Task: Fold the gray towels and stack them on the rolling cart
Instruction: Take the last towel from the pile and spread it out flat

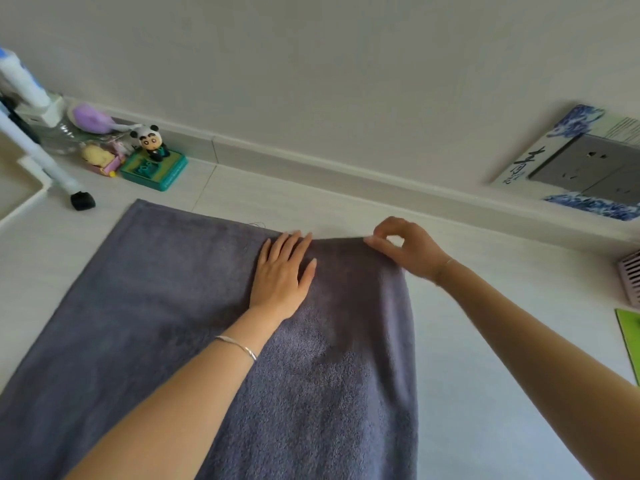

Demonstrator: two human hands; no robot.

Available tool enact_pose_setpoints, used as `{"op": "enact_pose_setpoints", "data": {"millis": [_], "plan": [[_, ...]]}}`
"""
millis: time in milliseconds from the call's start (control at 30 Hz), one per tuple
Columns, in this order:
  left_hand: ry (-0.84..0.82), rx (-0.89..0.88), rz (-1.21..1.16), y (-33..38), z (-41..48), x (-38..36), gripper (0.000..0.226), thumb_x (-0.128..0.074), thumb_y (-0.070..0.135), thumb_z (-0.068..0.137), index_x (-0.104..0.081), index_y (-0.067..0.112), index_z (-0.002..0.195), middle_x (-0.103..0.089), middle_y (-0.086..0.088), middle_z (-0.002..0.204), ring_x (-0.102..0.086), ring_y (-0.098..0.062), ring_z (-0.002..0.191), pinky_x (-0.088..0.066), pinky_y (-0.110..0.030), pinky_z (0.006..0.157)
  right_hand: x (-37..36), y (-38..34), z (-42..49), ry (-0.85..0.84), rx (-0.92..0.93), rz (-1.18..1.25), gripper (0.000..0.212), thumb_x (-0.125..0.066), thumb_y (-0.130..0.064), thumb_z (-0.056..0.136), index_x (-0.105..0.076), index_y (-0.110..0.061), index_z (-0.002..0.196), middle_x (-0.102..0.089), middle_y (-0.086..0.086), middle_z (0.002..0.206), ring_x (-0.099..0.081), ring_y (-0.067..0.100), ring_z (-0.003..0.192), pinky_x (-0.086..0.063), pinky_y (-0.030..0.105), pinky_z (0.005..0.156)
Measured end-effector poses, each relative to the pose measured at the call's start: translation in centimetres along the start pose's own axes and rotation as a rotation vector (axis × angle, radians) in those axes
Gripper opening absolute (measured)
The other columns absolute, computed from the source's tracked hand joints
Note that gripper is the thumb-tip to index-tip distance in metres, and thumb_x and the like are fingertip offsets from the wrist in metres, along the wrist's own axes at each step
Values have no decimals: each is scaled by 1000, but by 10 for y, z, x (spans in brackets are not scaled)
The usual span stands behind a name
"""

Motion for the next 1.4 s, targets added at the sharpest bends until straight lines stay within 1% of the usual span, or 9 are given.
{"op": "enact_pose_setpoints", "data": {"millis": [133,300,467,567,733,967,1100,1267,1400], "plan": [[-57,15,49,-1,4,-3,63,-3,50,94,-24,29,149,-24,2,156,-15,-20,145,-7,-43,119,14,-3,3,-319,-204,-51,44,-56,-52,88,-54,-15,62,-50,-2,63,-45,10,59,-37,22,60],[-32,33,61,-1,5,-4,62,-6,50,94,-31,28,147,-30,1,154,-19,-22,144,-9,-43,119,50,30,-8,-589,-394,-428,59,-59,-70,71,-61,-11,66,-55,-3,68,-49,16,69,-38,30,71],[-31,35,48,1,5,-3,64,-4,49,94,-31,27,147,-29,0,154,-18,-23,145,-8,-43,119,70,26,-17,-465,-340,331,32,-63,-40,78,-75,-12,86,-74,-1,91,-66,10,89,-46,21,85],[-22,38,49,0,4,-3,64,-4,49,94,-30,26,147,-29,0,154,-18,-23,145,-8,-43,119,73,32,-19,-357,-275,531,21,-61,-30,78,-63,-15,63,-63,-9,65,-59,4,67,-42,21,70],[-12,34,61,0,4,-3,62,-8,48,94,-33,26,146,-32,-2,153,-22,-24,143,-11,-43,118,69,57,-22,-388,-298,9,73,-58,-70,74,-47,2,68,-42,2,67,-40,14,66,-31,31,68],[-41,63,87,1,5,-4,66,0,52,91,-22,29,149,-22,1,157,-13,-22,146,-5,-41,119,41,76,-19,-174,-135,-646,47,-44,-57,91,-54,-15,73,-52,1,65,-52,26,78,-29,30,72],[-67,76,81,-1,10,-2,72,2,55,87,-24,29,149,-22,-1,157,-11,-22,146,-2,-43,118,15,92,-29,42,-236,-238,18,-66,-35,85,-54,-22,89,-57,-1,89,-53,23,81,-39,31,76],[-26,81,26,12,17,8,68,-5,50,91,-29,20,147,-23,-6,156,-13,-26,145,-2,-46,118,-6,72,-61,438,-388,264,52,-69,-19,84,-44,-11,129,-44,-4,123,-53,16,92,-43,27,80],[-12,-86,-104,54,-24,12,62,-9,48,96,-26,21,149,-23,-1,156,-11,-21,146,5,-38,118,-26,52,-113,500,-659,586,49,-65,-28,88,-42,-14,128,-53,0,124,-60,20,98,-50,30,82]]}}
Point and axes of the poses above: each hand's wrist, its own z-axis towards the middle knuckle, its own x-axis out of the back of the hand, y = z × x, the point moved 1 cm from there along z, towards the middle knuckle
